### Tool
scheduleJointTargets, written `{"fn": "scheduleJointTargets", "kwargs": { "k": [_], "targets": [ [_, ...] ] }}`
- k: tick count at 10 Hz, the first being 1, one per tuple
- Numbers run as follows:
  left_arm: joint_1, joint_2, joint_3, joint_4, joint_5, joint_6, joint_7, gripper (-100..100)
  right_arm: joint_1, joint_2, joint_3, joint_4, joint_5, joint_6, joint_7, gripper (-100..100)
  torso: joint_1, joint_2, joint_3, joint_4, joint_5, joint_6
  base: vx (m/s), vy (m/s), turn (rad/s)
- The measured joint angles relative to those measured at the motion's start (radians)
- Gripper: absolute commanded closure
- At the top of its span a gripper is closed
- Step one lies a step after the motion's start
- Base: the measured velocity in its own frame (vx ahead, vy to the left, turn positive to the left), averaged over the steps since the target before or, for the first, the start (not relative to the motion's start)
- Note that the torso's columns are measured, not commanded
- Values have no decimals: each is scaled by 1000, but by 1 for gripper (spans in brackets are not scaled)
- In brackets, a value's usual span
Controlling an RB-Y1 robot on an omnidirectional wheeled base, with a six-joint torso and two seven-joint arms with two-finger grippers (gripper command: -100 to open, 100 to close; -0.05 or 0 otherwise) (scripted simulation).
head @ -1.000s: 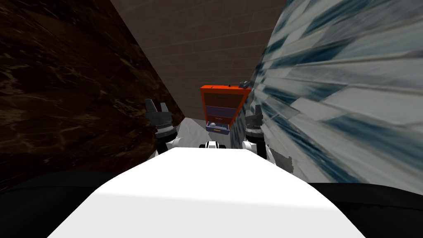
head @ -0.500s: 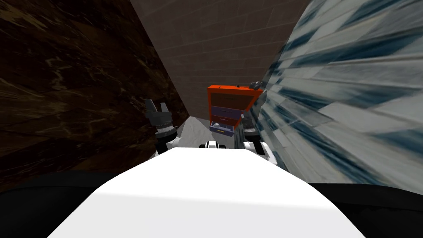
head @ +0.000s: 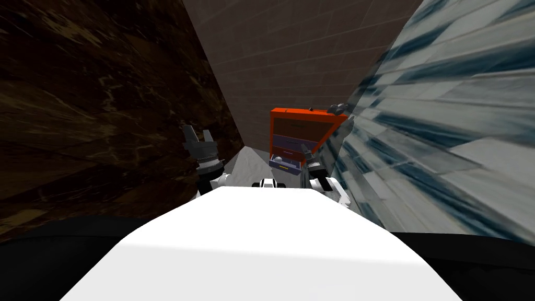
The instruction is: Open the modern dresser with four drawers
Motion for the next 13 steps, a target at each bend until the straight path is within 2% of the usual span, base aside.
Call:
{"fn": "scheduleJointTargets", "kwargs": {
  "k": [2, 3, 4, 7, 8, 10, 11, 13],
  "targets": [
    [0, 0, 0, 0, 0, 0, 0, 0, -6, -26, 9, 19, 47, 52, 22, -100, -4, 1, 1, 0, -1, 0, 38, 66, 203],
    [0, 0, 0, 0, 0, 0, 0, 0, -16, -54, 11, 46, 77, 87, 37, -100, -2, 0, 0, 0, -1, 0, 60, 101, 261],
    [0, 0, 0, 0, 0, 0, 0, 0, -23, -76, 9, 92, 110, 106, 57, -100, -1, -1, 0, 0, 0, 0, 36, 76, 65],
    [0, 0, 0, 0, 0, 0, 0, 0, -30, -128, 12, 136, 169, 163, 82, -100, -4, 2, 1, 1, -1, 0, 27, 63, 112],
    [0, 0, 0, 0, 0, 0, 0, 0, -35, -160, 18, 140, 190, 204, 88, -100, -2, 1, 1, 0, -1, 0, 25, 52, 89],
    [0, 0, 0, 0, 0, 0, 0, 0, -46, -174, 22, 189, 236, 233, 113, -100, -2, 0, 0, 0, -1, 0, 36, 63, 215],
    [0, 0, 0, 0, 0, 0, 0, 0, -65, -202, 30, 220, 268, 271, 131, -100, -1, -1, 0, 0, 0, 0, 44, 61, 79],
    [0, 0, 0, 0, 0, 0, 0, 0, -64, -253, 28, 259, 303, 314, 146, -100, -2, 0, 0, 0, -1, 0, 43, 63, 109]
  ]
}}
